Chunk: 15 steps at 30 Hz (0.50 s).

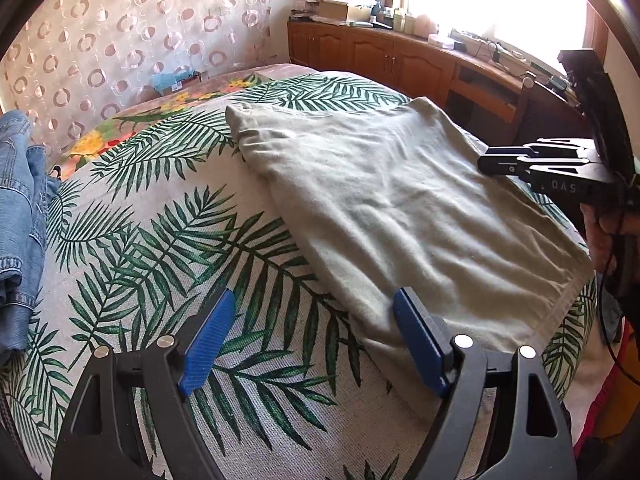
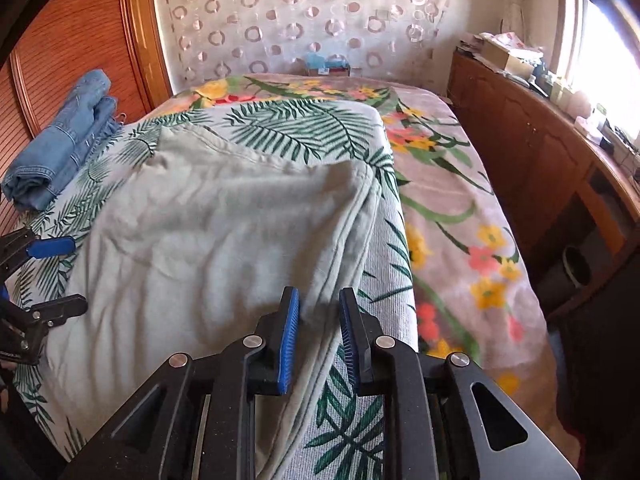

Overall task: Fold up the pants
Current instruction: 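Grasp the shorts side with the right gripper and fold it over the other half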

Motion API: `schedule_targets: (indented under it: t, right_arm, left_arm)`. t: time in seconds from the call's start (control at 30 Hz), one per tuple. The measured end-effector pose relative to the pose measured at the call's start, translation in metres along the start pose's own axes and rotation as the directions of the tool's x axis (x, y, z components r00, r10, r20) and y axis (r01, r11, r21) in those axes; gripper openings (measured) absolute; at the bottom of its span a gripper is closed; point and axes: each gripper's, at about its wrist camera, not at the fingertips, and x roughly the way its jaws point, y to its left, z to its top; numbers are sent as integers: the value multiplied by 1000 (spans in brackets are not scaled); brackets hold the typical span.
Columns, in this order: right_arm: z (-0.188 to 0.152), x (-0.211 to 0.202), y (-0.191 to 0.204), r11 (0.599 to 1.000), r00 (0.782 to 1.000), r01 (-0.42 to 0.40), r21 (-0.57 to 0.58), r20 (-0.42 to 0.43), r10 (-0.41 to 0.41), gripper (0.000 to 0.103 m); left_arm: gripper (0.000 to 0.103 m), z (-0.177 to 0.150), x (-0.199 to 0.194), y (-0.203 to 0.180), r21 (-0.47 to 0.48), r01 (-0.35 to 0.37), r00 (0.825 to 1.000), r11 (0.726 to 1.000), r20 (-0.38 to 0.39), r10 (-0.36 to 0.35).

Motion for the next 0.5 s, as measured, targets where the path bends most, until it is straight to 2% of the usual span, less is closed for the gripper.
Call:
schedule_targets:
  t: [0.07, 0.1, 0.17, 0.27, 0.5]
  right_arm:
    - [4, -1, 3, 1000, 1000, 0, -4, 1, 0, 18]
    - [4, -1, 3, 1000, 1000, -2, -8, 2, 2, 6]
    - [4, -3, 6, 1000, 1000, 2, -27, 4, -2, 2]
    - [-2, -9, 7, 999, 999, 30, -28, 20, -30, 2]
    - [-5, -12, 8, 1000, 1000, 6, 6, 24, -7, 2]
  left_arm:
    - [82, 0, 0, 1, -6, 8, 1000, 1000, -3, -8]
    - [82, 0, 1, 2, -11, 14, 1000, 1000, -5, -14]
    - [82, 0, 1, 2, -12, 14, 1000, 1000, -5, -14]
    - [82, 0, 1, 2, -10, 12, 1000, 1000, -6, -12]
    - [83, 0, 1, 2, -10, 13, 1000, 1000, -6, -13]
